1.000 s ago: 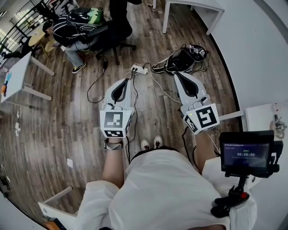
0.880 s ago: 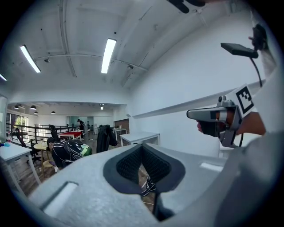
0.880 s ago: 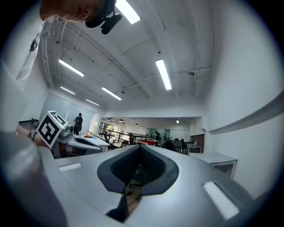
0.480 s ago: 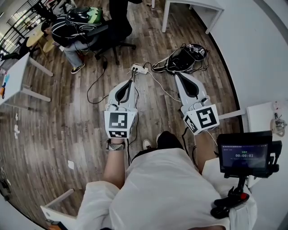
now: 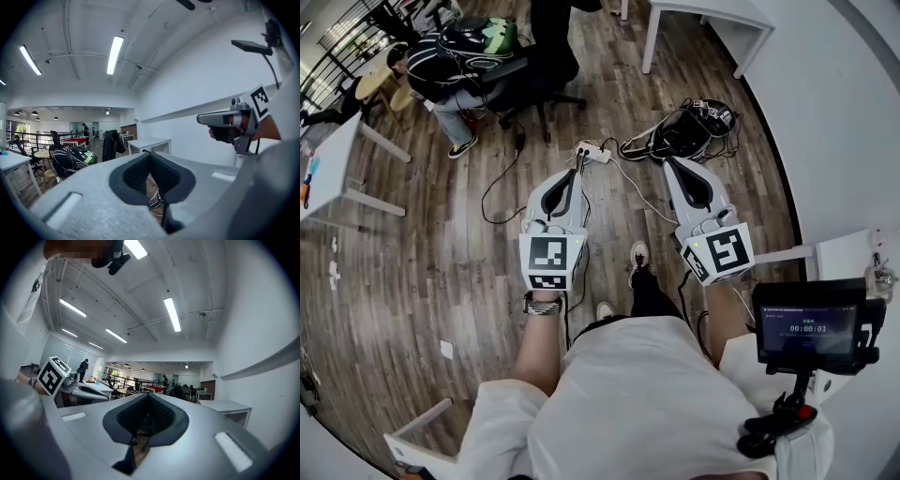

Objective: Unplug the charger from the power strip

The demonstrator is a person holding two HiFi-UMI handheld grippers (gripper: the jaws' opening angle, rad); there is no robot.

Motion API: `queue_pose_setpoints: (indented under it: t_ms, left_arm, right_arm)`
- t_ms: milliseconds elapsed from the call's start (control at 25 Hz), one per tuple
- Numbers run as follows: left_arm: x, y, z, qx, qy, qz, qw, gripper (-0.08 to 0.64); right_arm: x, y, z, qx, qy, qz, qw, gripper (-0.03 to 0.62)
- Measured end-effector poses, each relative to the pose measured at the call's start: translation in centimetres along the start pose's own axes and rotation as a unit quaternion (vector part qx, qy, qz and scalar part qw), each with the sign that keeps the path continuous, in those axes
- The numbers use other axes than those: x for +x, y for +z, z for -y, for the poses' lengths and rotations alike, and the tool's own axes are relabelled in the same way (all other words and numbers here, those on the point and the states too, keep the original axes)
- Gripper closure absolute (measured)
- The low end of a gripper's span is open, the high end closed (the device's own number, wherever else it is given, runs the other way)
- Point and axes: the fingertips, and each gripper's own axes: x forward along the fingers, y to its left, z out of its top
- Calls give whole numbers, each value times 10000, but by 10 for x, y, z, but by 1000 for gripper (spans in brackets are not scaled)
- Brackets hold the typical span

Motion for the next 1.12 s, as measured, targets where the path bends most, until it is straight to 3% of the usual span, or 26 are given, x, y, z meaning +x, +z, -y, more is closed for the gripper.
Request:
queue_pose_setpoints:
  t_ms: [480,800,1120]
  left_arm:
    - [-1,12,-13,-181,12,253,9995,557]
    - [2,3,-26,-147,232,314,9991,557]
    - [100,20,-12,0,421,16,9991,557]
  right_arm:
    - [12,9,3,-77,0,150,9999,591]
    - [20,6,3,-189,89,212,9996,591]
    - [61,-11,97,-7,270,103,9996,591]
